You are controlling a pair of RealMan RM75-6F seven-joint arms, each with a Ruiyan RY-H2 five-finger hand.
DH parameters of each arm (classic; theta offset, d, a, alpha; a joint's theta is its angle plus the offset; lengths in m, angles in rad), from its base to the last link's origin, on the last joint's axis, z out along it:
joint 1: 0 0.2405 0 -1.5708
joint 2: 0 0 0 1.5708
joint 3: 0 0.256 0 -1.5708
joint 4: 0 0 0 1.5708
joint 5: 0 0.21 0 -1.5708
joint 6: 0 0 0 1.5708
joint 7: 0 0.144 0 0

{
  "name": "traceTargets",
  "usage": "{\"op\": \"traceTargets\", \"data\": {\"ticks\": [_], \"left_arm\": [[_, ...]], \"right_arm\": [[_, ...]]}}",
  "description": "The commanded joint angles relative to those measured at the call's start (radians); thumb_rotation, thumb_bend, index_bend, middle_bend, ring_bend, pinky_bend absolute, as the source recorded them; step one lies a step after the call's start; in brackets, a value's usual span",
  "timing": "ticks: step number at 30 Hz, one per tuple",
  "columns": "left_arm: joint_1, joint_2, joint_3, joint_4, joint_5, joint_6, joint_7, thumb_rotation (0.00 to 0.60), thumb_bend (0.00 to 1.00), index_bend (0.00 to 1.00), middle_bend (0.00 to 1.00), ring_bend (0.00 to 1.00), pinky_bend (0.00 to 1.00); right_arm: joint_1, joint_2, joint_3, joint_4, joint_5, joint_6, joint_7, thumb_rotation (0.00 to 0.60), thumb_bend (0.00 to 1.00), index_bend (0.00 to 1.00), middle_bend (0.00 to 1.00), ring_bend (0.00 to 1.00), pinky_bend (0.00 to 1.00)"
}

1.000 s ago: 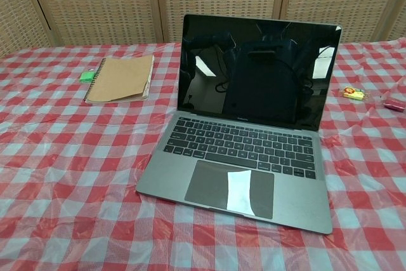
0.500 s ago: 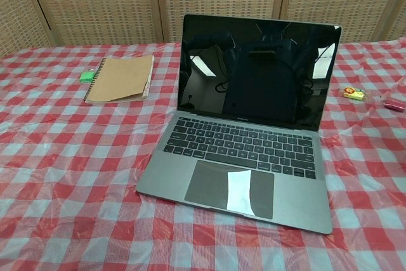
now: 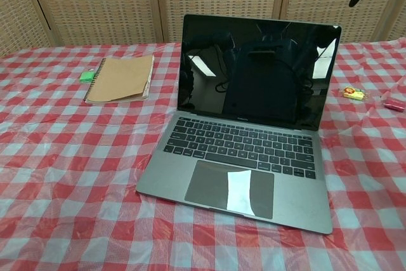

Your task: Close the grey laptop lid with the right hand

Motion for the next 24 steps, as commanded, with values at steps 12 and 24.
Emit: {"op": "traceTargets", "data": {"ticks": [12,24], "left_arm": [[-0.010,-0.008,-0.003,0.009,-0.022,-0.011,0.013,0.600,0.00,0.00,0.00,0.00,0.00],[-0.017,-0.013,-0.002,0.014,-0.035,-0.017,0.020,0.600,0.00,0.00,0.00,0.00,0.00]], "right_arm": [[0.213,-0.076,-0.136,0.142,0.316,-0.103,-0.095,0.600,1.00,0.35,0.37,0.25,0.37],[0.258,-0.013,-0.165,0.122,0.400,-0.232,-0.017,0.600,1.00,0.41,0.45,0.38,0.49]]}}
